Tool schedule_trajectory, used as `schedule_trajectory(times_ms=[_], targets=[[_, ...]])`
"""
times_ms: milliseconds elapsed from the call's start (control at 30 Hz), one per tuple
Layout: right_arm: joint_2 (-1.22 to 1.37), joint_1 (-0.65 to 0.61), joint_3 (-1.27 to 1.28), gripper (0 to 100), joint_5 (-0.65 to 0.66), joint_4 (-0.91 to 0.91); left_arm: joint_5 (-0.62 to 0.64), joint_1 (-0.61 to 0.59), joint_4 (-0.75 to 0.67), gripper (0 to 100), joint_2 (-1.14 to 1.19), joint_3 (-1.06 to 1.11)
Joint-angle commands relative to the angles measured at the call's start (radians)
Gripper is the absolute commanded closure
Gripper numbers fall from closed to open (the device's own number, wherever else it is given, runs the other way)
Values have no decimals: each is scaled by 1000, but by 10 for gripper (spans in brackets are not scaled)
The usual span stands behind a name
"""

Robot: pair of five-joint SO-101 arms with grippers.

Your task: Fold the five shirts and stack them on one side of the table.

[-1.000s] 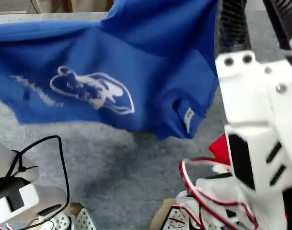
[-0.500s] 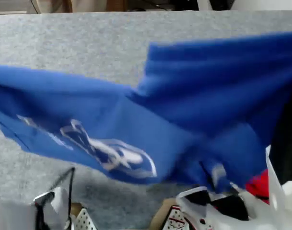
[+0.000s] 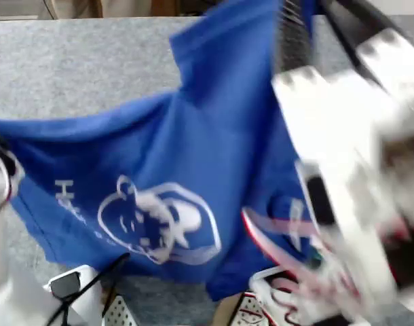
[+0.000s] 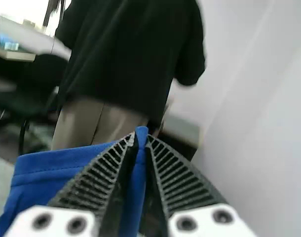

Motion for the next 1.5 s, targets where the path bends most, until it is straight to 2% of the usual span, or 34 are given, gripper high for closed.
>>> schedule_trajectory(times_ms=[0, 133, 233, 333, 433, 533, 700, 767, 900, 1033, 1267, 1367, 1467], targets=[[67, 13, 225, 994, 2, -190, -2, 12, -374, 982, 19, 315], [182, 47, 401, 994, -8, -431, -2, 14, -905, 982, 77, 640], [292, 56, 426, 995, -8, -537, -2, 44, -1244, 982, 151, 789], [404, 67, 386, 995, -8, -598, -2, 58, -1439, 982, 242, 824], [518, 79, 292, 995, -9, -608, -6, 84, -1528, 982, 346, 793], [610, 93, 182, 995, -17, -560, -3, 89, -1527, 982, 453, 715], [662, 110, 15, 995, -81, -339, -5, 78, -1511, 982, 529, 655], [661, 117, -27, 995, -80, -236, -8, 74, -1407, 982, 519, 643], [661, 137, -130, 994, -64, 14, -123, 95, -1039, 982, 478, 557], [661, 140, -219, 995, 58, 285, -203, 98, -779, 982, 464, 486], [661, 136, -320, 995, 86, 641, -213, 91, -543, 982, 460, 462], [622, 137, -308, 995, 77, 655, -219, 118, -486, 982, 466, 483], [530, 117, -186, 995, 80, 655, -267, 124, -503, 982, 460, 542]])
